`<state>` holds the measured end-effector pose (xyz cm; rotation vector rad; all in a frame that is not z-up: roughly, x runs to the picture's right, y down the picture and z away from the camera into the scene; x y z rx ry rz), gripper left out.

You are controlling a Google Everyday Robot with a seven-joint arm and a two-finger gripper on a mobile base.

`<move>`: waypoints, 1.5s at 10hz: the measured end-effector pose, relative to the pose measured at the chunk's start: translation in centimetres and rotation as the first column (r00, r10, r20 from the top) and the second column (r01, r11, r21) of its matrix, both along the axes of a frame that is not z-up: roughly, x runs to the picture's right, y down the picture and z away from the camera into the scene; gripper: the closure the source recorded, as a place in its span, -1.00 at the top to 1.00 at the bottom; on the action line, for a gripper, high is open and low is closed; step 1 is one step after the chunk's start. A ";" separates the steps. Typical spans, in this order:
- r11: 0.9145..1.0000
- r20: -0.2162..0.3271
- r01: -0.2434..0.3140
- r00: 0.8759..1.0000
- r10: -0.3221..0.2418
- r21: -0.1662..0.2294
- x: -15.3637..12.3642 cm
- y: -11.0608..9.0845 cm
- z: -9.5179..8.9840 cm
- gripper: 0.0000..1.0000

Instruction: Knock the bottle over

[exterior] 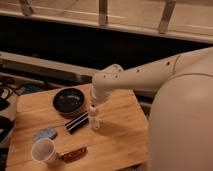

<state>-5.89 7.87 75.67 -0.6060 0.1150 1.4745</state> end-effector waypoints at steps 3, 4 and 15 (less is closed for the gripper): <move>1.000 0.008 0.008 1.000 -0.008 -0.005 -0.1 0.2 -0.3 -0.72; 1.000 0.010 0.012 1.000 -0.012 -0.007 -0.1 0.3 -0.4 -0.72; 0.997 0.043 0.062 0.997 -0.060 -0.044 -0.8 1.6 -1.6 -0.72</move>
